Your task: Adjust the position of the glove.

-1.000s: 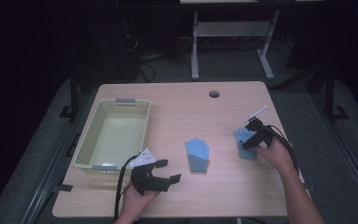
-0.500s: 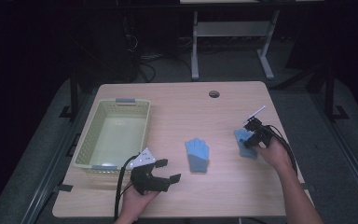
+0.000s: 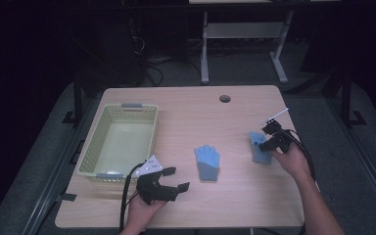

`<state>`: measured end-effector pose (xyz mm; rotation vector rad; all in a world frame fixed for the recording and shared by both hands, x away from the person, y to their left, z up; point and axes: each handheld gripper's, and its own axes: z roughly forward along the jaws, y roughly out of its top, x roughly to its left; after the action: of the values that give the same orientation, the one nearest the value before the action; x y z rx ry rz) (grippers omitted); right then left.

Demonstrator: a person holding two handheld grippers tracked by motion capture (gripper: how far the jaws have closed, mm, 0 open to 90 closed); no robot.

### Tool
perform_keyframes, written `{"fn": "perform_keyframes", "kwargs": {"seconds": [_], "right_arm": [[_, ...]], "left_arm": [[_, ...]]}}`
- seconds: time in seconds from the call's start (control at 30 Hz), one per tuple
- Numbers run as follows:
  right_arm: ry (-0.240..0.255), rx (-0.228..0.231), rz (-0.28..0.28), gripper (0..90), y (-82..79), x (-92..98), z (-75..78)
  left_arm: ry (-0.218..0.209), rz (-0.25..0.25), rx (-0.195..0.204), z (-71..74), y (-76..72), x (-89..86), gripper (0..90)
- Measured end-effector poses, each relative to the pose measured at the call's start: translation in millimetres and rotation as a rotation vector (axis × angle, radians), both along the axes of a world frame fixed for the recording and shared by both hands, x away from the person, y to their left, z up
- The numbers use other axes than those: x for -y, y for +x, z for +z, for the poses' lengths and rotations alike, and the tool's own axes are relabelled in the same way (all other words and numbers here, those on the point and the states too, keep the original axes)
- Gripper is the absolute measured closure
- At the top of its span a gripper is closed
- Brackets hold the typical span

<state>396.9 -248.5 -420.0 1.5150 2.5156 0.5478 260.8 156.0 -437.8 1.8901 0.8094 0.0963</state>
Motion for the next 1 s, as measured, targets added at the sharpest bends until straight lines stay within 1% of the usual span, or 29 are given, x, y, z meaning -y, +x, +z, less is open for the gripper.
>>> {"fn": "perform_keyframes", "kwargs": {"seconds": [0.1, 0.13, 0.17, 0.2, 0.27, 0.3, 0.33, 0.37, 0.4, 0.5, 0.53, 0.6, 0.67, 0.7, 0.83, 1.0], "right_arm": [[-0.003, 0.011, 0.003, 80.3, -4.1, 1.4, 9.7], [-0.003, 0.011, 0.003, 80.3, -4.1, 1.4, 9.7], [-0.004, 0.015, 0.005, 80.3, -5.0, 1.1, 13.4], [0.006, 0.029, 0.010, 80.3, -7.0, -0.2, 21.5], [0.010, 0.028, 0.015, 80.2, -7.6, -0.7, 24.1], [0.009, 0.035, 0.016, 80.3, -8.5, -1.8, 27.3], [0.019, 0.042, 0.022, 80.3, -10.3, -3.4, 33.7], [0.023, 0.040, 0.019, 80.2, -11.3, -4.7, 37.4], [0.026, 0.052, 0.026, 80.2, -12.2, -5.3, 40.6], [0.045, 0.060, 0.031, 80.2, -14.3, -8.2, 48.9], [0.045, 0.060, 0.031, 80.2, -14.3, -8.2, 48.9], [0.055, 0.070, 0.044, 80.2, -16.0, -11.1, 54.7], [0.057, 0.069, 0.046, 80.2, -16.4, -12.4, 56.3], [0.070, 0.073, 0.054, 80.2, -17.6, -13.7, 59.1], [0.066, 0.078, 0.067, 80.2, -18.5, -16.0, 62.7], [0.077, 0.084, 0.074, 80.2, -22.1, -21.8, 66.6]], "left_arm": [[0.000, -0.001, 0.006, 0.7, -0.8, 0.2, 19.3], [0.000, -0.001, 0.006, 0.7, -0.8, 0.2, 19.3], [0.001, -0.001, 0.005, 0.4, -0.8, 0.4, 19.3], [0.002, 0.000, 0.004, 0.2, -0.9, 0.9, 19.3], [0.002, 0.000, 0.006, -0.2, -0.7, 1.2, 19.3], [0.000, 0.000, 0.006, -0.1, -0.9, 1.4, 19.3], [0.001, 0.000, 0.008, 0.0, -1.1, 1.5, 19.3], [0.005, -0.001, 0.007, 0.3, -1.1, 1.4, 19.3], [0.004, -0.001, 0.005, 0.0, -1.0, 1.2, 19.3], [0.004, -0.001, 0.000, -1.2, -0.3, 0.8, 19.3], [0.004, -0.001, 0.000, -1.2, -0.3, 0.8, 19.3], [0.001, 0.000, 0.004, -0.5, -0.9, 1.1, 19.3], [0.003, -0.001, 0.006, 0.1, -1.0, 1.1, 19.3], [0.002, 0.003, 0.008, 0.3, -1.2, 1.1, 19.2], [0.001, 0.006, 0.007, -0.3, -0.8, 0.9, 19.3], [-0.001, 0.007, 0.013, 0.6, -1.0, 0.9, 19.3]]}}
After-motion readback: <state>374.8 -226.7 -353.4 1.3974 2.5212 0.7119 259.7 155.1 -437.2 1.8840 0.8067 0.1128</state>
